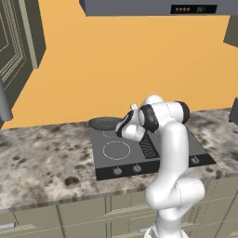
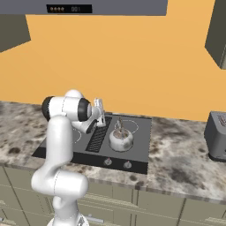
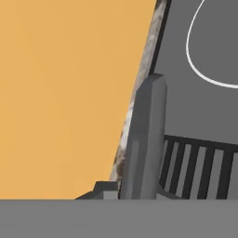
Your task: Pick the pan from the cabinet and place it on the stove. Then turn on the stove burner for the pan.
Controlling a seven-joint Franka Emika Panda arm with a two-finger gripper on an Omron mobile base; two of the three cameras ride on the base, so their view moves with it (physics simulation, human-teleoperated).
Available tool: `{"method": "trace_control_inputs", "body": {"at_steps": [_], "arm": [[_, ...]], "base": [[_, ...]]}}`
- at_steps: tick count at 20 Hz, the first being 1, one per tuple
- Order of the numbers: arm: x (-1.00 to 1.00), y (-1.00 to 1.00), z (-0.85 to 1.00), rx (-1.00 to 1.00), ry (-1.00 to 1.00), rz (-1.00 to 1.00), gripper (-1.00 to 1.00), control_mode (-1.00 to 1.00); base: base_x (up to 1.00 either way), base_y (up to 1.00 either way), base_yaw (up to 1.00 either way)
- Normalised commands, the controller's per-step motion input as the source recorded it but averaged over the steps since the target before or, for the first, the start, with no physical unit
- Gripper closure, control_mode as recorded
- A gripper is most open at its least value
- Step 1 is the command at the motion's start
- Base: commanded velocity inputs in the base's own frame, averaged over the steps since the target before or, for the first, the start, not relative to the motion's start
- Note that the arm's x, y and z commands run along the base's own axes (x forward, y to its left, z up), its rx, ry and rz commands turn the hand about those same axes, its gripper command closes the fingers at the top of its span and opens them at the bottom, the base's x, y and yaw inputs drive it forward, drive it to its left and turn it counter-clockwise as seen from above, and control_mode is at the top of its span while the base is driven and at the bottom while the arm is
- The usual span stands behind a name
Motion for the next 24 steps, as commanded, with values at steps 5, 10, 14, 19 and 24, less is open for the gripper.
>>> {"method": "trace_control_inputs", "body": {"at_steps": [5,10,14,19,24], "arm": [[-0.19,-0.12,-0.23,0.00,0.00,0.00,-1.00,-1.00],[-0.34,-0.35,-0.09,0.00,-0.03,0.00,-1.00,-1.00],[-0.24,-0.31,-0.17,0.00,0.00,0.00,-1.00,-1.00],[-0.16,-0.12,-0.07,0.00,0.00,-0.01,-1.00,-1.00],[-0.22,0.00,-0.01,0.00,0.02,-0.06,-1.00,-1.00]], "base": [[0.00,0.00,0.00],[0.00,0.00,0.00],[0.00,0.00,0.00],[0.00,0.00,0.00],[0.00,0.00,0.00]]}}
